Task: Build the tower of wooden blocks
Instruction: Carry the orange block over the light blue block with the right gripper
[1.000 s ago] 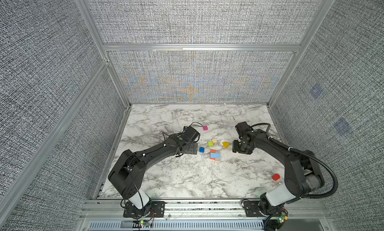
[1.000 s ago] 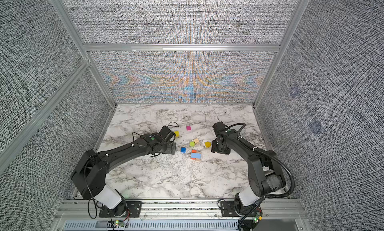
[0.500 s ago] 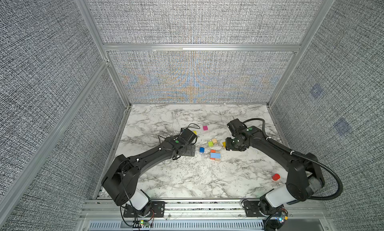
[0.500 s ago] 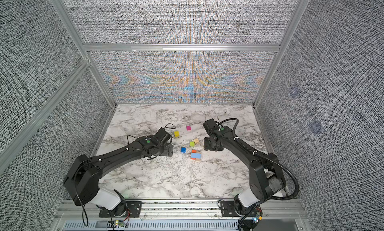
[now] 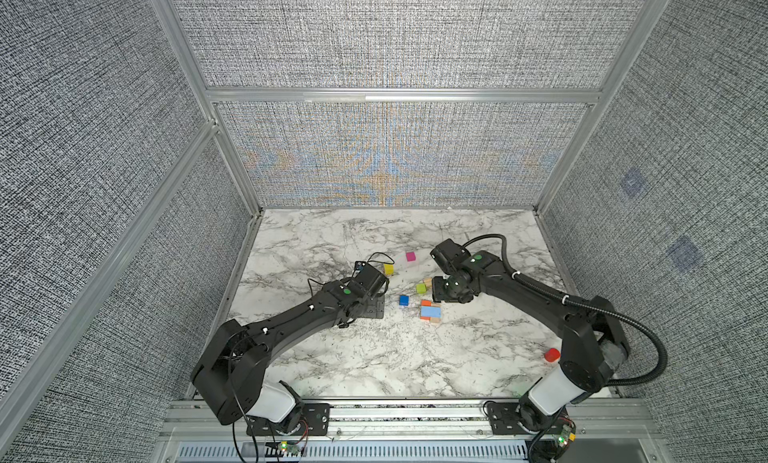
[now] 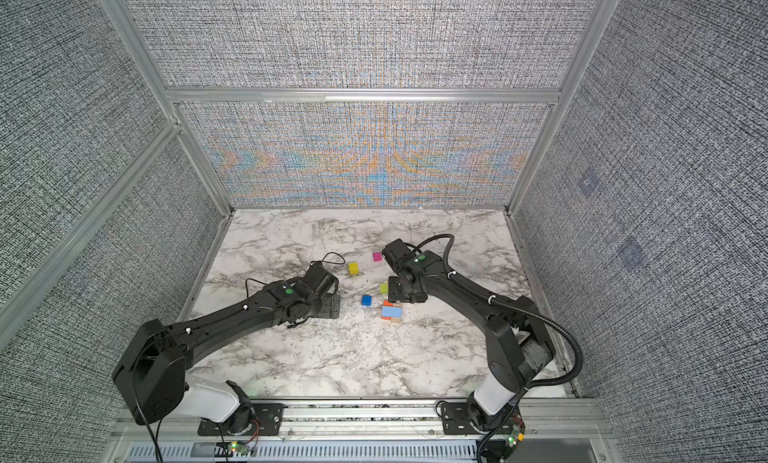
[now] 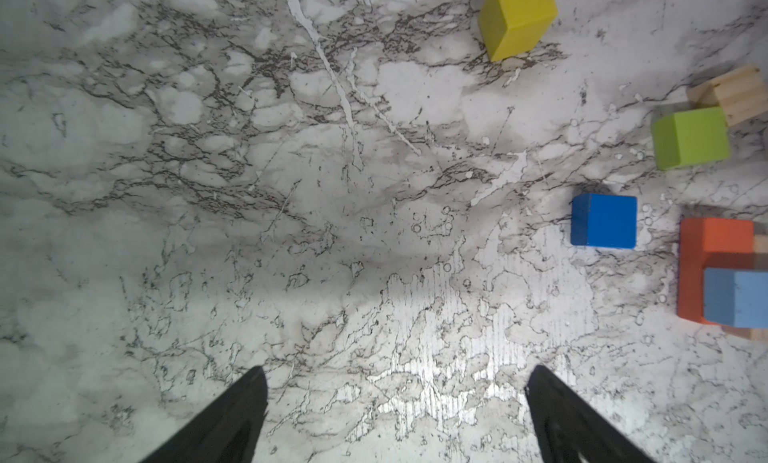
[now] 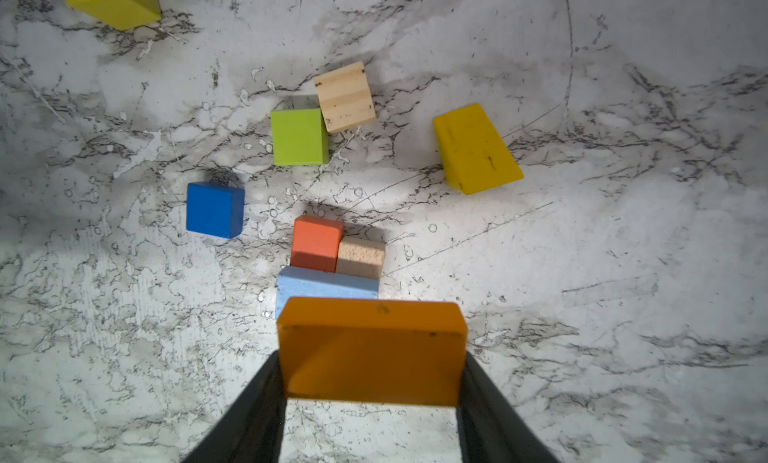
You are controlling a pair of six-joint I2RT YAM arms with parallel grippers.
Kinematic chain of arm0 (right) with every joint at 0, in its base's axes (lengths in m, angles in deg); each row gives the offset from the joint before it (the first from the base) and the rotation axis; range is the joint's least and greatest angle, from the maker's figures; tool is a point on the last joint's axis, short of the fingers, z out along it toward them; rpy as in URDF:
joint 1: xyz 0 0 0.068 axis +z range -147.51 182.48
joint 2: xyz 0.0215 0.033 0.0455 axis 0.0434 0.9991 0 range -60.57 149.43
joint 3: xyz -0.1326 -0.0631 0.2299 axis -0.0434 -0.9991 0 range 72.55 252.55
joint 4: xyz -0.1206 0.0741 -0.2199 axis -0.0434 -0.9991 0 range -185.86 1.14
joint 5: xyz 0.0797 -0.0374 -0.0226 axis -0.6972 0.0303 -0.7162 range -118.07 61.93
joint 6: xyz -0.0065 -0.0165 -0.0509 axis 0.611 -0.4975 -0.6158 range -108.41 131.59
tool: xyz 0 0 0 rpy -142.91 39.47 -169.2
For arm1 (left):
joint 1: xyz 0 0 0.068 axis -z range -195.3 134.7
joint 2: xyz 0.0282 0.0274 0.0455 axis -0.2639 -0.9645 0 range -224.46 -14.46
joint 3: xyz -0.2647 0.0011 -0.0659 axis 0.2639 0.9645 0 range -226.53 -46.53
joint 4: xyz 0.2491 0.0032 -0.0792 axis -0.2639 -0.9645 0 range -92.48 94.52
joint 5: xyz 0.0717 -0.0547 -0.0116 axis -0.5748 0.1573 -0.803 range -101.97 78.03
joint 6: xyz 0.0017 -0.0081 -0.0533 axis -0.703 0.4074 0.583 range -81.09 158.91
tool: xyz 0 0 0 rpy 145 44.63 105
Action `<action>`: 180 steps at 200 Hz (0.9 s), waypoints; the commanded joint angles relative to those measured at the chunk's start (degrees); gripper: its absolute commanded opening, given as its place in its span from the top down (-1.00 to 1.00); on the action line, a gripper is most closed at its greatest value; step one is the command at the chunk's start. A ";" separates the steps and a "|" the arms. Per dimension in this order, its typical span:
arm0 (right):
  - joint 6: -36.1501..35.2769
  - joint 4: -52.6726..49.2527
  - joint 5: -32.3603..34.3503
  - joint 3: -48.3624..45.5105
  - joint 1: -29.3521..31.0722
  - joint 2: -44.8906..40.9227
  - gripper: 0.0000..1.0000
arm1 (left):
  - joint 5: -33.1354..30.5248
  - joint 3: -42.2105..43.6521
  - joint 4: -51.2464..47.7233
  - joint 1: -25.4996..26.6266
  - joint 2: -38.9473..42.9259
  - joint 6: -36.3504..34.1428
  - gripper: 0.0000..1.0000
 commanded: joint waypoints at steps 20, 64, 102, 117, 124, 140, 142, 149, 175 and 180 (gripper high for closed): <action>2.57 -0.26 1.06 1.01 0.97 2.51 -0.15 | -1.04 1.29 1.02 -0.23 0.75 0.63 -0.97; 4.57 1.68 0.34 1.05 1.19 4.59 -0.15 | -1.55 2.97 1.49 -0.70 1.89 1.39 -0.97; 6.02 2.33 -0.28 1.84 1.19 6.75 -0.15 | -2.10 3.99 1.62 -1.22 2.80 1.93 -0.97; 6.31 2.58 -0.75 2.29 1.17 7.71 -0.15 | -2.58 4.44 1.57 -1.40 3.30 2.17 -0.97; 6.44 2.77 -1.03 2.39 1.25 8.10 -0.15 | -2.82 4.63 1.54 -1.44 3.50 2.32 -0.97; 6.68 3.03 -1.29 2.70 1.29 8.75 -0.15 | -3.12 5.22 1.78 -1.71 4.01 2.53 -0.97; 6.67 3.02 -1.31 2.73 1.30 8.86 -0.15 | -3.19 5.29 1.86 -1.75 4.11 2.53 -0.97; 6.81 3.13 -1.34 2.91 1.27 9.08 -0.15 | -3.24 5.41 1.82 -1.81 4.27 2.53 -0.97; 6.73 2.90 -1.16 3.65 1.42 10.11 -0.15 | -3.69 5.86 1.81 -2.19 4.50 2.35 -0.97; 6.72 2.80 -0.88 3.75 1.46 10.26 -0.15 | -3.65 5.91 1.88 -2.20 4.56 2.36 -0.97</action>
